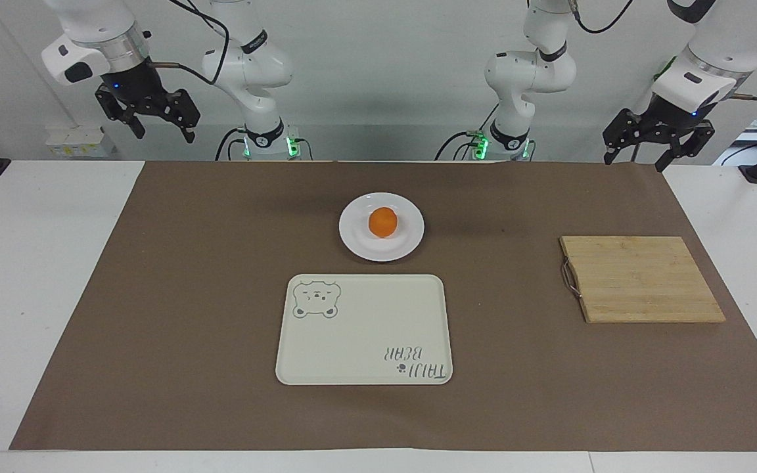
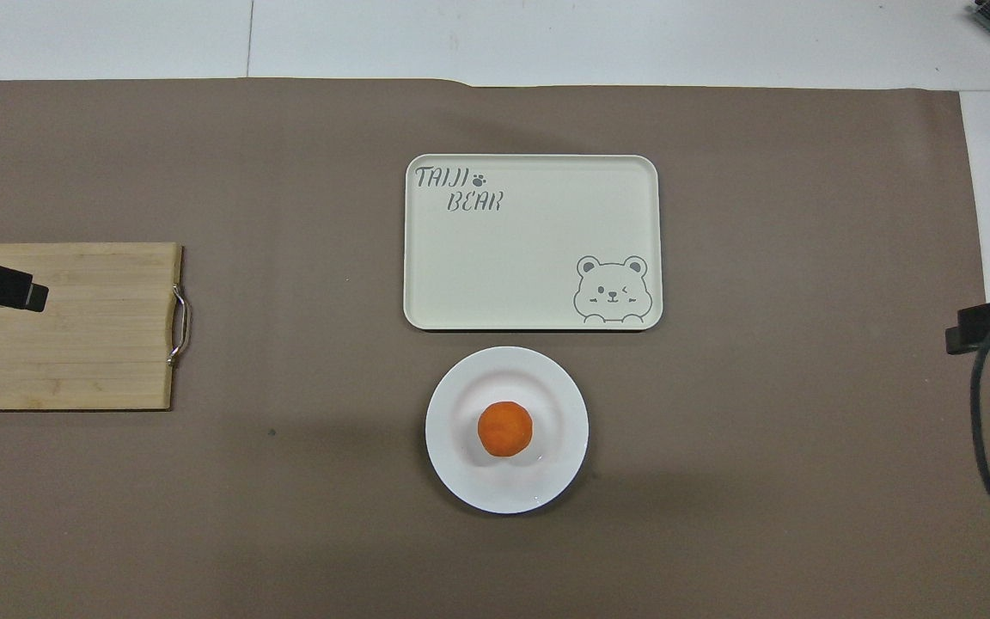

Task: Place orange and plate with both arms

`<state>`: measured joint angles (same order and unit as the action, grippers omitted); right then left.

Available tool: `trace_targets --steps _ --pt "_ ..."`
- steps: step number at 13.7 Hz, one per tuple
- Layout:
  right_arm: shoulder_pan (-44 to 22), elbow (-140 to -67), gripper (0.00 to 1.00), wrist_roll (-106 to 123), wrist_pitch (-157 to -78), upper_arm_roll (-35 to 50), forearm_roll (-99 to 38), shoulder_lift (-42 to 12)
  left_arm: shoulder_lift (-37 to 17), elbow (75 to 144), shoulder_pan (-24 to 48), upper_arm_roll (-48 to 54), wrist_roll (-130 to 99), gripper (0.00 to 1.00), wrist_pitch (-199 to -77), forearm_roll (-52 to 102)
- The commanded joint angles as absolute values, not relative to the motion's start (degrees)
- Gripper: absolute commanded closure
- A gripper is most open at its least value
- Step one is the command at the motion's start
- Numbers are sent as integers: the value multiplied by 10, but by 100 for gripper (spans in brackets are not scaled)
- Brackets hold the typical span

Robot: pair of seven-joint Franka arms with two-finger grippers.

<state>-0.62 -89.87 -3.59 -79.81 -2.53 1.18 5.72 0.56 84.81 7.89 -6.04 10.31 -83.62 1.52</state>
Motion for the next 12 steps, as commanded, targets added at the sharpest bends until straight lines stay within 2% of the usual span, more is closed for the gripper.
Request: trace_targets --steps 1,7,12 --pt "-4 -954 0 -3 -840 -22 -18 70 5 843 81 -58 106 0 -836 1" --pt "-6 -1072 0 1 -919 -22 -172 68 11 846 76 -55 102 0 -828 8" --pt "-25 -1192 0 52 -1019 -21 -312 61 11 846 75 -60 102 0 -826 8"
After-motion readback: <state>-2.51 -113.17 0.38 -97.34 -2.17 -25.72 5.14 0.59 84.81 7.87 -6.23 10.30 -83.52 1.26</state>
